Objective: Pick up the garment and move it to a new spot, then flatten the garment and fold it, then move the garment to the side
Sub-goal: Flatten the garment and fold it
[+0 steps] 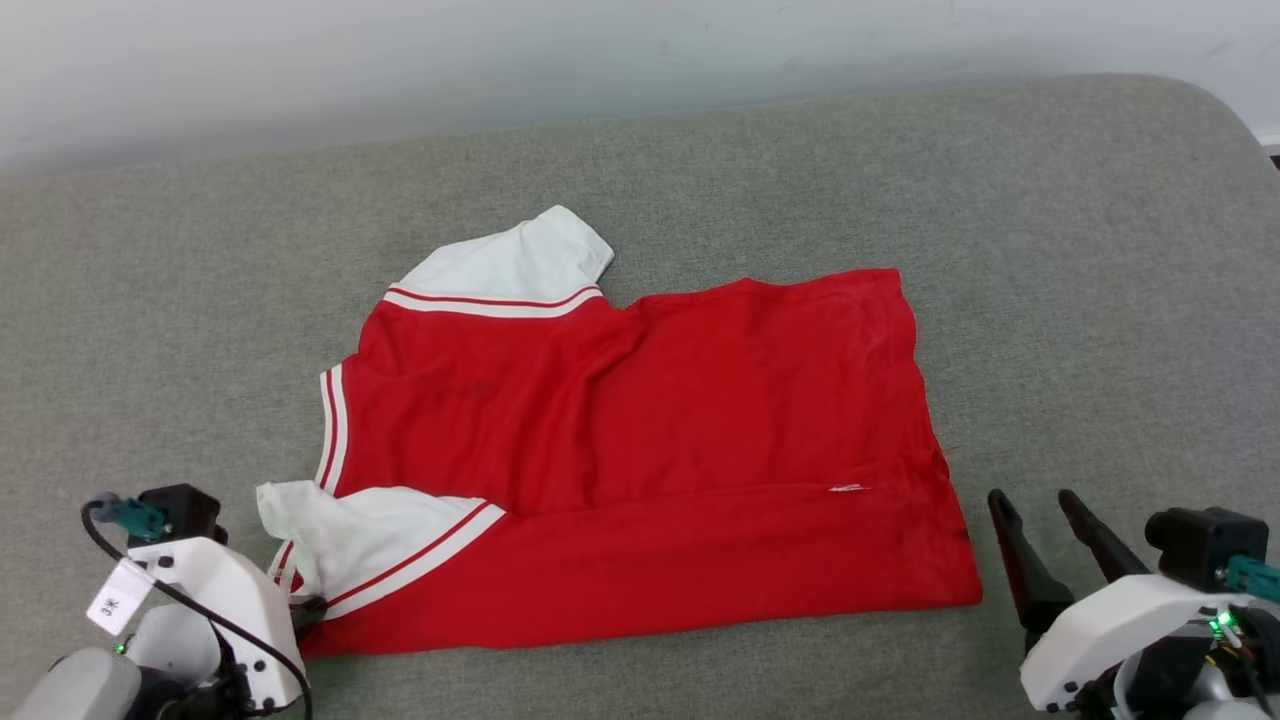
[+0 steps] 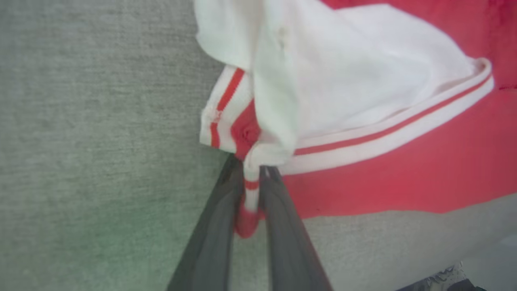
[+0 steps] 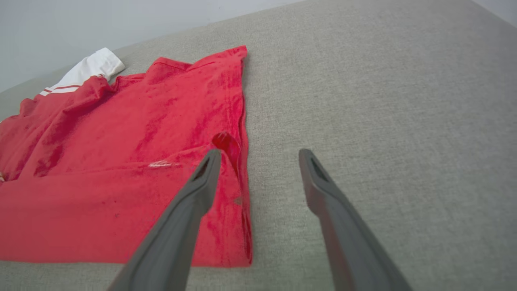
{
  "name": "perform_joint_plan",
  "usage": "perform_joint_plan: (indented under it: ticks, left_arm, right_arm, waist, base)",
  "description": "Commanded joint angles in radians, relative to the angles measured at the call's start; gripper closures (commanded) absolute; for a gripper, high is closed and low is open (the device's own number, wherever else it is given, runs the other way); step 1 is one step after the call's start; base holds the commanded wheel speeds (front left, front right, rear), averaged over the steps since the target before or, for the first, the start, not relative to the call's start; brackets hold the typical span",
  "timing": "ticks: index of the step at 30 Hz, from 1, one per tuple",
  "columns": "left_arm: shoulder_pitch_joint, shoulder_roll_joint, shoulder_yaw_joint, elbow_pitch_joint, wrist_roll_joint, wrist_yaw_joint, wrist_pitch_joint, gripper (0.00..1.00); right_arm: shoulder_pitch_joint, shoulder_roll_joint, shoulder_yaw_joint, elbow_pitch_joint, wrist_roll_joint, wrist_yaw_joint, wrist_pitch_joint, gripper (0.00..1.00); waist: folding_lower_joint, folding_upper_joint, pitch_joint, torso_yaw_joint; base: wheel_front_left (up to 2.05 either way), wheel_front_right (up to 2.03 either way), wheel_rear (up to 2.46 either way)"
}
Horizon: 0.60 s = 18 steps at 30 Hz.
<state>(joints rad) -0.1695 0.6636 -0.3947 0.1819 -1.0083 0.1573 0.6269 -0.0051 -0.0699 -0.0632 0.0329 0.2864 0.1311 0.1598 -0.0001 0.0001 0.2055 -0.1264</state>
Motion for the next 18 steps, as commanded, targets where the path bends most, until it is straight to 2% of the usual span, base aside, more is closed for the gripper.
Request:
perform_joint_plan:
  ticks: [1, 3, 11, 18]
  left_arm:
    - [0.012, -0.032, -0.029, 0.013, 0.012, -0.005, -0.009, 1.0]
    - [0.008, -0.026, -0.025, 0.006, 0.019, -0.003, -0.02, 1.0]
    - [-0.001, -0.002, -0.012, -0.104, 0.071, 0.02, -0.082, 1.0]
    - [-0.022, -0.004, -0.018, -0.184, 0.105, 0.039, -0.102, 1.0]
  right_arm:
    - [-0.018, -0.017, -0.007, 0.005, 0.016, -0.001, 0.037, 0.0]
    - [-0.016, -0.025, -0.007, 0.009, 0.02, -0.001, 0.066, 0.0]
    - [-0.046, -0.113, 0.045, 0.025, 0.092, -0.001, 0.383, 0.0]
    - [-0.125, -0.147, 0.109, 0.058, 0.109, -0.001, 0.49, 0.0]
  waist:
    - [0.0001, -0.0001, -0.006, 0.005]
    - [0.0001, -0.0001, -0.009, 0.007]
    - [0.0001, -0.0001, -0.013, 0.037]
    - [0.0001, -0.0001, 0.035, 0.064]
  base:
    - [0.0, 0.0, 0.0]
    - [0.0, 0.0, 0.0]
    - [0.0, 0.0, 0.0]
    - [0.0, 0.0, 0.0]
